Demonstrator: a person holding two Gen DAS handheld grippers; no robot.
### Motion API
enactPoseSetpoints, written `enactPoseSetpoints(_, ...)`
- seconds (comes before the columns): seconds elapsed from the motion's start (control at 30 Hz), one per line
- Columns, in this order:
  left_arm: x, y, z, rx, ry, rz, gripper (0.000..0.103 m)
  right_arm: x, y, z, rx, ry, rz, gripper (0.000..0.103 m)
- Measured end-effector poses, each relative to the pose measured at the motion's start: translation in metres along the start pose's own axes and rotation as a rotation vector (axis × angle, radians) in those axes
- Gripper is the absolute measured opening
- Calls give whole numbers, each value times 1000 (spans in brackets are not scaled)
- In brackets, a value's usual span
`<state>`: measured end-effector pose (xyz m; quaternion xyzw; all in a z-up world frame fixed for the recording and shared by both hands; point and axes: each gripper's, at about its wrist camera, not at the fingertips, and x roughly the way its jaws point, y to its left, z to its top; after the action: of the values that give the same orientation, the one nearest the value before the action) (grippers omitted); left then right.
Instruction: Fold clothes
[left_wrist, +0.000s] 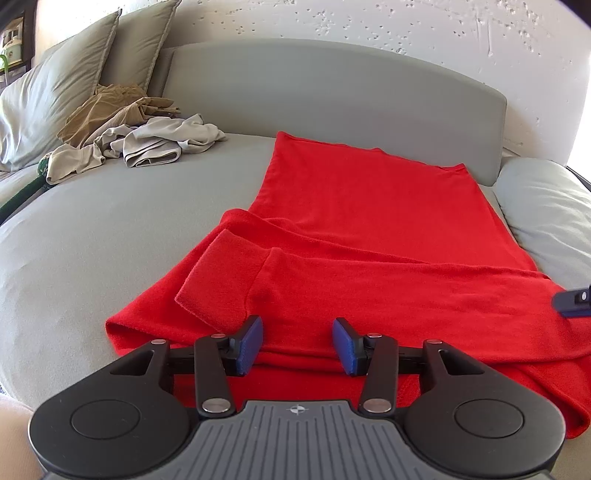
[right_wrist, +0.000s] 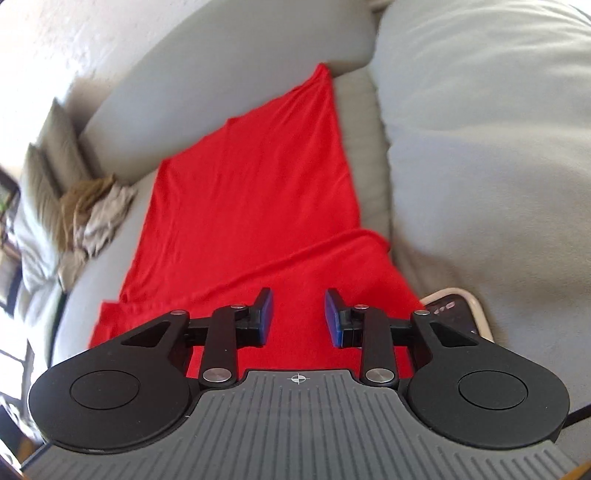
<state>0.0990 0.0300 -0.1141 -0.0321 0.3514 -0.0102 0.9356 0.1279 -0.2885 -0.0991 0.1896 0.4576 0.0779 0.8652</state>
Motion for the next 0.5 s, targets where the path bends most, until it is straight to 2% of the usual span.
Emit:
enactPoseSetpoints(0.07,0,0,0,3,0,1,44,4,14,-12,-118,60,-13,32)
enactPoseSetpoints(0.17,-1,-1,0,8,2,7,44,-7,14,-26,-169,96,-16,32)
enactPoseSetpoints(0.2,-4,-4,1,16,10,17,44,-15,14,-29,-157,98,-15,32)
enactPoseSetpoints(0.27,-16,-9,3,28,15,31,44,-36,12,-35,-132,48,-9,35)
enactPoseSetpoints(0.37,-35,-22,-2,89,-8,-31,45,-64,11,-43,-86,-20,33,39)
enactPoseSetpoints(0.4,-37,-27,-4,115,-3,-51,46,-70,11,-46,-62,-33,54,47)
enactPoseSetpoints(0.5,-31,-38,-12,162,55,-81,46,-60,21,-51,-52,16,71,49)
